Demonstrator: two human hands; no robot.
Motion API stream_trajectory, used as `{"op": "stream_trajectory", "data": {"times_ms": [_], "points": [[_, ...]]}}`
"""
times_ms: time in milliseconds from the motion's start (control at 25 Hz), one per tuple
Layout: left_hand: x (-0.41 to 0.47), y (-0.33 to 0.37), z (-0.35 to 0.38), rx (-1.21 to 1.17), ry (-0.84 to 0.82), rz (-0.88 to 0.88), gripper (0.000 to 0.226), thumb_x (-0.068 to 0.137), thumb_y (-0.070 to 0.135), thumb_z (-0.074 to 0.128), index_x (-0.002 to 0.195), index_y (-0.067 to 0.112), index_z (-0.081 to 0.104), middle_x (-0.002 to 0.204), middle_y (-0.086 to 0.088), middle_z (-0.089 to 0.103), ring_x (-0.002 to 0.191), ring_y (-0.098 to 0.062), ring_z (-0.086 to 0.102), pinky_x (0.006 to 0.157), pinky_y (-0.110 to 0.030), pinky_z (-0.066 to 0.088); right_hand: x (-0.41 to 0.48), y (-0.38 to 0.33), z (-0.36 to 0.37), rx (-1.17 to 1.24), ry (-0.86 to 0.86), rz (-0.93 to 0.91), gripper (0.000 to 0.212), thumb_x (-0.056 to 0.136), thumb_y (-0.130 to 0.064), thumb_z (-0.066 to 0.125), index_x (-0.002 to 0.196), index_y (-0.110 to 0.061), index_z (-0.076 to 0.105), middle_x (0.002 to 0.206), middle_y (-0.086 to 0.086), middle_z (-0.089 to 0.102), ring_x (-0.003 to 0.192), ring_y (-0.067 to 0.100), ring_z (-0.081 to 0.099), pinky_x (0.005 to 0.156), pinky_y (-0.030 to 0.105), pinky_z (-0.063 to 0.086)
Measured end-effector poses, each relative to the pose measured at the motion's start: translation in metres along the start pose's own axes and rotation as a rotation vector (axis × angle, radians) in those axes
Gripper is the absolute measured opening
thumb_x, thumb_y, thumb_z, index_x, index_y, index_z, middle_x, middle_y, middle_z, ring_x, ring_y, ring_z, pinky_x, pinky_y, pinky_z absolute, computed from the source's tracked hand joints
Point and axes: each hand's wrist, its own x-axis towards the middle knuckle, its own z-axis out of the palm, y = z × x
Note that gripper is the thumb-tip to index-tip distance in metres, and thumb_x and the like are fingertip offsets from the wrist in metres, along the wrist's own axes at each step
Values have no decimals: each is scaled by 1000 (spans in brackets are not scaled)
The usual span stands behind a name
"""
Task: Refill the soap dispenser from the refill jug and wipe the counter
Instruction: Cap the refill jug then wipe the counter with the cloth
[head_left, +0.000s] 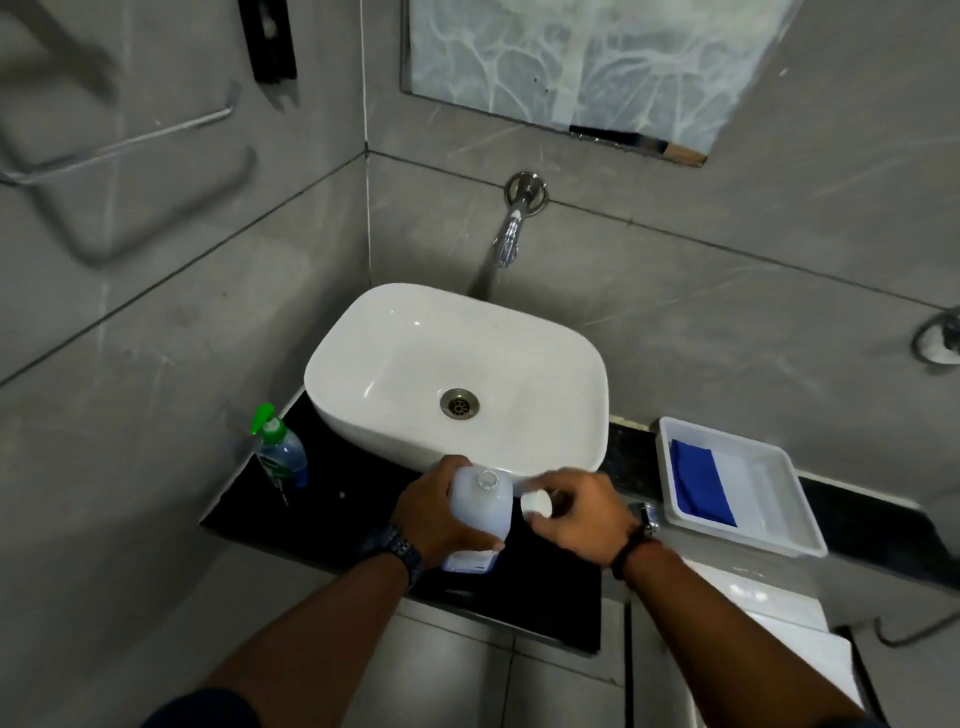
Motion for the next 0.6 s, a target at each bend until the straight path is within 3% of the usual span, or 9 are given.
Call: {"op": "stream_trajectory", "data": {"times_ms": [120,200,320,440,600], "points": [[-6,32,-17,-42,12,24,74,31,45,83,98,31,53,94,6,66,91,-19,64,80,-42,55,12,-51,-55,149,175,-62,21,68,-23,78,88,-25,71,70,-6,66,51,1,53,59,12,44],[-9,59,-29,-24,15,63,77,34,45,85,102,34,52,99,9,66,94,-16,63,83,-40,54,18,-84,-85,92,84,-141,25,70,-21,79,93,-25,70,81,-8,66,56,3,54,63,13,45],[-12,98,-47,78,3,143,82,38,51,81,111,31,51,106,7,64,98,-17,62,87,-39,52,22,-122,-111,-222,-85,-242,31,73,-21,77,104,-24,72,82,-10,68,65,8,60,65,9,40],[-14,121,-62,123,5,177,87,40,52,84,117,31,49,109,9,65,99,-16,61,87,-38,51,20,-144,-131,-314,-130,-266,34,75,-19,76,108,-25,72,96,-1,75,78,16,65,73,19,45],[-18,136,-75,128,10,217,89,37,50,89,115,34,50,107,10,65,97,-17,61,84,-36,52,21,-162,-150,-452,-157,-328,33,76,-20,76,108,-22,72,92,2,74,71,13,56,73,19,43]]}}
